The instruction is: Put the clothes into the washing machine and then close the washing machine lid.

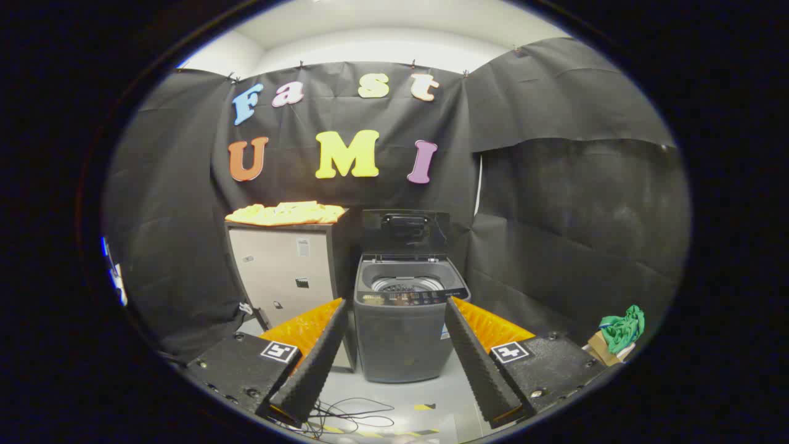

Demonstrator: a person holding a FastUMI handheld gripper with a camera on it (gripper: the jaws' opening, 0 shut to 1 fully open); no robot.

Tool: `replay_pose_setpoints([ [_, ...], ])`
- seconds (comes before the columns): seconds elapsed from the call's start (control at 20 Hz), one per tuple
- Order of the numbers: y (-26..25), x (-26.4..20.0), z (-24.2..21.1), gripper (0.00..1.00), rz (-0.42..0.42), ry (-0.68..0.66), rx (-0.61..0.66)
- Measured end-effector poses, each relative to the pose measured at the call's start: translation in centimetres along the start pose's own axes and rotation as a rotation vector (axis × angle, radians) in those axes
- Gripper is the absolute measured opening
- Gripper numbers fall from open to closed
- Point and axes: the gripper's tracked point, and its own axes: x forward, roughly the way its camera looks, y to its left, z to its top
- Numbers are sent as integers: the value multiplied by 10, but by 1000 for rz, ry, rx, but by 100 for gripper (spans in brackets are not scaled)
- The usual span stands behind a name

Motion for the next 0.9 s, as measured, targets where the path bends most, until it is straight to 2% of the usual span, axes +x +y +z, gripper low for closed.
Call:
replay_pose_setpoints([
  [0.9, 3, 6, 3, 99, -2, 7, 1],
])
